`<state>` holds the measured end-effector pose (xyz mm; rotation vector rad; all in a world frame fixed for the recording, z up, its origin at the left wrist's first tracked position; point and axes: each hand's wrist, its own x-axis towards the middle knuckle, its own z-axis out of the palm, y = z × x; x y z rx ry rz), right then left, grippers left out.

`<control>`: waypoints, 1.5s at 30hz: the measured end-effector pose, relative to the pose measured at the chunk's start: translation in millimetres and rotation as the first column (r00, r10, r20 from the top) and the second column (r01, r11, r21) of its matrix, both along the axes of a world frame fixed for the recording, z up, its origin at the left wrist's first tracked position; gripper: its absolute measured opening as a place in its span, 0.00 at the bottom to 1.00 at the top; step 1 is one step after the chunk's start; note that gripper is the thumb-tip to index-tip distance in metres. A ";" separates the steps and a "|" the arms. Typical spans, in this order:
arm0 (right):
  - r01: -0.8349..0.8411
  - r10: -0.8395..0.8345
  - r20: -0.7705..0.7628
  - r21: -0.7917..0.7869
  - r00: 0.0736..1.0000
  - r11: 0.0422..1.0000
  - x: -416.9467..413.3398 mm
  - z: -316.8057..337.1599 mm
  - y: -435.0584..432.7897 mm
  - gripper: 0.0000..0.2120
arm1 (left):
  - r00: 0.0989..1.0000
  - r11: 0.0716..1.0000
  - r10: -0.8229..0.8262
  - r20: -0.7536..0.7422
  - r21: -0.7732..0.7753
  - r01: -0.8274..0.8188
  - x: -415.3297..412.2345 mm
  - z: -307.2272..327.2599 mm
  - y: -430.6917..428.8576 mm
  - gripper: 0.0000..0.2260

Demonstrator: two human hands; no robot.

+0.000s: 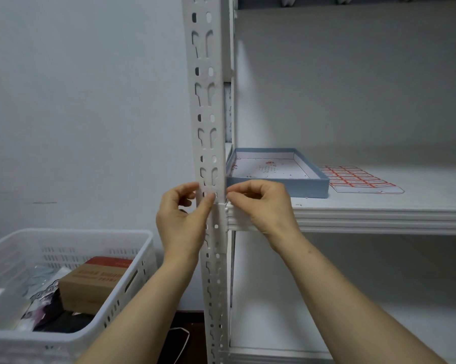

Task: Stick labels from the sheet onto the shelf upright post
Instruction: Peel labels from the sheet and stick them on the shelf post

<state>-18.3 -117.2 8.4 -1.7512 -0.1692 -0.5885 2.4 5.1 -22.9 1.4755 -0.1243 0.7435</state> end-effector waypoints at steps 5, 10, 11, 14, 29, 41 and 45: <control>0.017 -0.017 -0.004 0.005 1.000 1.000 2.7 -4.0 0.1 0.09 | 0.997 0.997 -0.059 -0.045 0.051 0.062 6.5 -0.7 -4.8 0.27; 0.037 -0.037 -0.006 -0.002 0.999 0.999 4.3 -6.3 0.6 0.08 | 0.988 0.989 -0.147 -0.055 0.001 0.147 6.3 0.5 -5.3 0.17; 0.039 -0.039 -0.008 0.002 0.999 0.999 5.2 -6.5 0.8 0.07 | 0.986 0.987 -0.163 -0.040 -0.006 0.163 4.9 1.2 -6.3 0.14; 0.039 -0.039 -0.012 0.002 0.999 0.999 7.3 -8.0 0.5 0.04 | 0.982 0.981 -0.190 -0.015 -0.030 0.190 0.3 3.9 -9.3 0.16; 0.010 -0.011 0.043 0.018 0.999 1.000 9.1 -12.0 0.0 0.05 | 0.905 0.749 -0.402 -0.140 -0.619 0.237 1.1 3.6 -20.3 0.19; 0.475 -0.226 0.570 -0.335 0.790 0.814 17.1 -35.9 19.7 0.09 | 0.911 0.905 -0.389 -0.137 -0.243 0.350 13.3 -1.0 1.8 0.14; 0.505 -0.310 0.562 -0.230 0.767 0.832 19.5 -45.2 32.8 0.14 | 0.914 0.907 -0.378 -0.150 -0.256 0.334 15.1 -1.4 1.3 0.16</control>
